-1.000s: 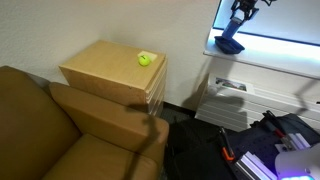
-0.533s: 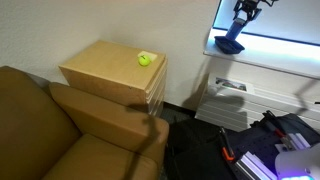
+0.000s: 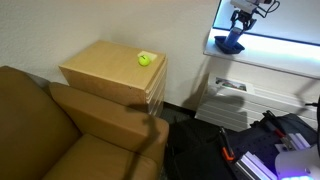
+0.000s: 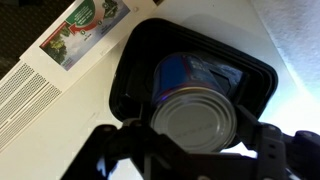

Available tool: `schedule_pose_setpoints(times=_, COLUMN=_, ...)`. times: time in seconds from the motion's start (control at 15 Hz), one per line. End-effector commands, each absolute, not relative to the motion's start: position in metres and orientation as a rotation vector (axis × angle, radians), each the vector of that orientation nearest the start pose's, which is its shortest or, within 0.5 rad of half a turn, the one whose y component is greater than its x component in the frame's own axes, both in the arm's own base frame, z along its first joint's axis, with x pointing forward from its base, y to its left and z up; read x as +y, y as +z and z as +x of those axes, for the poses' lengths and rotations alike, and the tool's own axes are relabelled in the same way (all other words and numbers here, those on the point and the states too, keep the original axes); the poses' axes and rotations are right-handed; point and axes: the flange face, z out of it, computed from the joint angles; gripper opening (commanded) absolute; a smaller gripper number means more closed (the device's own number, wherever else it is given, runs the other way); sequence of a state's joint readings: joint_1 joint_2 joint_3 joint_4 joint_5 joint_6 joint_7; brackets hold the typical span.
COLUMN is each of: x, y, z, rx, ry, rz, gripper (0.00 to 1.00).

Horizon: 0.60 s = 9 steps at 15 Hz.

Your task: Move the can to the black bowl on the window sill

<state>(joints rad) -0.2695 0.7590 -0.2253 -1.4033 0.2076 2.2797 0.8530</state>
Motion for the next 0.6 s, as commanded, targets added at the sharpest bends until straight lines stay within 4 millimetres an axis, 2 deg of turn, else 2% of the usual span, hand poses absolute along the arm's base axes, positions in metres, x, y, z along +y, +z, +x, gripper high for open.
schedule_pose_setpoints(times=0.0, x=-0.3178, y=0.2765, z=0.6801, rx=2.013, ry=-0.26, rz=-2.356, gripper=0.55)
schedule_pose_setpoints(times=0.2, x=-0.3179, y=0.2713, z=0.6806, rx=2.032, ry=-0.257, rz=-2.364, gripper=0.55)
schedule_pose_setpoints(times=0.27, x=-0.3181, y=0.2704, z=0.6807, rx=2.04, ry=-0.254, rz=-2.364, gripper=0.6)
schedule_pose_setpoints(times=0.33, x=-0.3183, y=0.2696, z=0.6808, rx=2.051, ry=-0.255, rz=-2.36, gripper=0.95)
schedule_pose_setpoints(times=0.53, x=-0.318, y=0.2751, z=0.6833, rx=2.075, ry=-0.261, rz=-2.338, gripper=1.0)
